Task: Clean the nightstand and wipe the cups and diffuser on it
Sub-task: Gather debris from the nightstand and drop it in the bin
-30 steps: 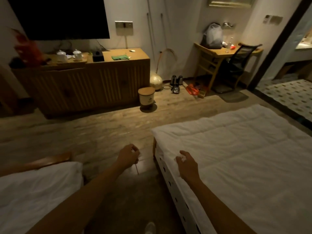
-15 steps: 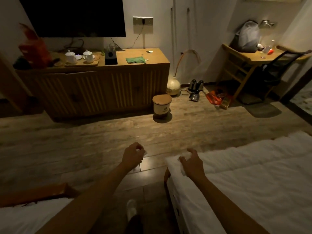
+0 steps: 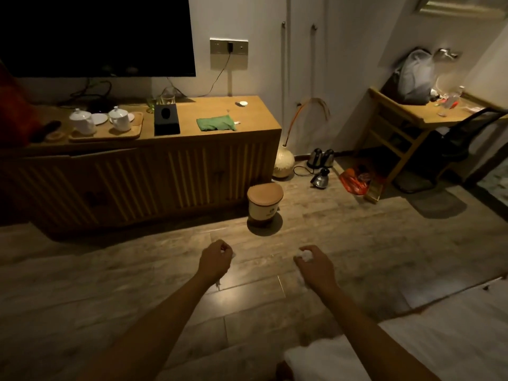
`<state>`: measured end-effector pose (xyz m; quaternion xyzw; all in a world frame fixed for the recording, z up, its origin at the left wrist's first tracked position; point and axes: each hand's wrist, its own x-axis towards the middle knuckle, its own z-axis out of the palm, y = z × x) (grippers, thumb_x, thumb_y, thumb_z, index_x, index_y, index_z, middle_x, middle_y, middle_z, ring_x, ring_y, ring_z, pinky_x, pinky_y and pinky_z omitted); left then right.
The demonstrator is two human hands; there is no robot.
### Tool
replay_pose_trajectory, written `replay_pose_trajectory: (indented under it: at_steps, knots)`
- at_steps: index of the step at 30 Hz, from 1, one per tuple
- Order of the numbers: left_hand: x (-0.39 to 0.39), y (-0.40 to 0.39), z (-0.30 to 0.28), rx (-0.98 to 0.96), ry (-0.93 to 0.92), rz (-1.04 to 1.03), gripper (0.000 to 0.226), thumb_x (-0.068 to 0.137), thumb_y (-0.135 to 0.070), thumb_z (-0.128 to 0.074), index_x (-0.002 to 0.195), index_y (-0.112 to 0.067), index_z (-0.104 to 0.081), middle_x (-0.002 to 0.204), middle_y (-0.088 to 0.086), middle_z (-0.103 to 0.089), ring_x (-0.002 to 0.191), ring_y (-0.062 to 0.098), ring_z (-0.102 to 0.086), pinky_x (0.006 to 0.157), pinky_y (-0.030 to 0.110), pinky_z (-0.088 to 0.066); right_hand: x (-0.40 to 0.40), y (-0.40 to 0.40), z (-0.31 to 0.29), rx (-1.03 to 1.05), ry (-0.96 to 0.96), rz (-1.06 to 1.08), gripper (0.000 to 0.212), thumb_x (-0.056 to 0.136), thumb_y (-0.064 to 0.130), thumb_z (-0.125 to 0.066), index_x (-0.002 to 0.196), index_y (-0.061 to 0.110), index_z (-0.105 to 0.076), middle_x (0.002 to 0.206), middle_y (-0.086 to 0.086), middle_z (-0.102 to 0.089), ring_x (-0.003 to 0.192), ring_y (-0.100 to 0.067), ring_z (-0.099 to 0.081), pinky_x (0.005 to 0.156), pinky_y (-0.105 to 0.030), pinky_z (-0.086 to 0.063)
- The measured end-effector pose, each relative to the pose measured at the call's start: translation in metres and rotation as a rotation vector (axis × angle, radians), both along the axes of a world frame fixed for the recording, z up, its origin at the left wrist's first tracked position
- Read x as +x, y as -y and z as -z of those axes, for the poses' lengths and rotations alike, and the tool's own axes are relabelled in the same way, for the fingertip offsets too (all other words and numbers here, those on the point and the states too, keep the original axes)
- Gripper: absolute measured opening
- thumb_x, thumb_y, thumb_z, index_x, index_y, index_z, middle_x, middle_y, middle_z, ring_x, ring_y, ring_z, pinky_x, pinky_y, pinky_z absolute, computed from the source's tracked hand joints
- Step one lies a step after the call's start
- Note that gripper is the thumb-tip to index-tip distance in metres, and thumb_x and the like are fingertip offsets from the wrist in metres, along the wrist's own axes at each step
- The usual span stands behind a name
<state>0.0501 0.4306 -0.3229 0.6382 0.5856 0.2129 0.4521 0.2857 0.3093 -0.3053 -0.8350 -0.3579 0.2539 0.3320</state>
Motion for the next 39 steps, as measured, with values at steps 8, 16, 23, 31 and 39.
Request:
replay_pose_trajectory:
  at_steps: [8, 16, 23, 31, 39]
  knots:
    - [0.069, -0.158, 0.009, 0.036, 0.022, 0.033, 0.011, 0.096, -0.017, -0.055, 0.095, -0.011, -0.064, 0.086, 0.004, -0.065, 0.072, 0.018, -0.066, 0.063, 0.032, -0.058, 0.057, -0.139, 0.014, -0.019, -0.028, 0.015, 0.023, 0.088, 0.03, -0.067, 0.109, 0.021, -0.066, 0.106, -0.003, -0.07, 0.095, -0.025, -0.065, 0.083, -0.045, -0.057]
    - [0.156, -0.319, 0.027, -0.011, -0.007, 0.045, 0.015, 0.099, -0.018, -0.051, 0.097, -0.011, -0.065, 0.09, 0.001, -0.063, 0.079, 0.018, -0.065, 0.069, 0.033, -0.059, 0.14, -0.309, 0.032, -0.035, -0.178, 0.11, 0.016, 0.09, 0.02, -0.064, 0.106, 0.021, -0.065, 0.1, -0.007, -0.069, 0.081, -0.019, -0.066, 0.051, -0.021, -0.049]
    - [0.216, -0.411, 0.036, -0.083, -0.044, 0.082, 0.016, 0.098, -0.02, -0.051, 0.095, -0.014, -0.066, 0.089, -0.002, -0.064, 0.078, 0.018, -0.067, 0.074, 0.04, -0.06, 0.196, -0.419, 0.04, -0.09, -0.192, 0.144, 0.023, 0.089, 0.023, -0.067, 0.111, 0.022, -0.064, 0.104, -0.003, -0.065, 0.086, -0.017, -0.059, 0.058, -0.024, -0.048]
    - [0.279, -0.527, 0.069, -0.13, -0.103, 0.131, 0.016, 0.097, -0.017, -0.051, 0.09, -0.016, -0.066, 0.084, 0.002, -0.066, 0.076, 0.019, -0.066, 0.065, 0.034, -0.057, 0.254, -0.525, 0.071, -0.131, -0.227, 0.177, 0.016, 0.09, 0.02, -0.067, 0.105, 0.022, -0.063, 0.095, 0.0, -0.064, 0.08, -0.014, -0.062, 0.059, -0.034, -0.06]
    - [0.347, -0.65, 0.098, -0.233, -0.109, 0.179, 0.019, 0.097, -0.017, -0.051, 0.086, -0.018, -0.066, 0.078, 0.003, -0.068, 0.075, 0.017, -0.065, 0.061, 0.027, -0.05, 0.316, -0.645, 0.096, -0.174, -0.259, 0.214, 0.022, 0.092, 0.018, -0.066, 0.114, 0.019, -0.062, 0.103, -0.001, -0.065, 0.09, -0.016, -0.062, 0.067, -0.029, -0.056]
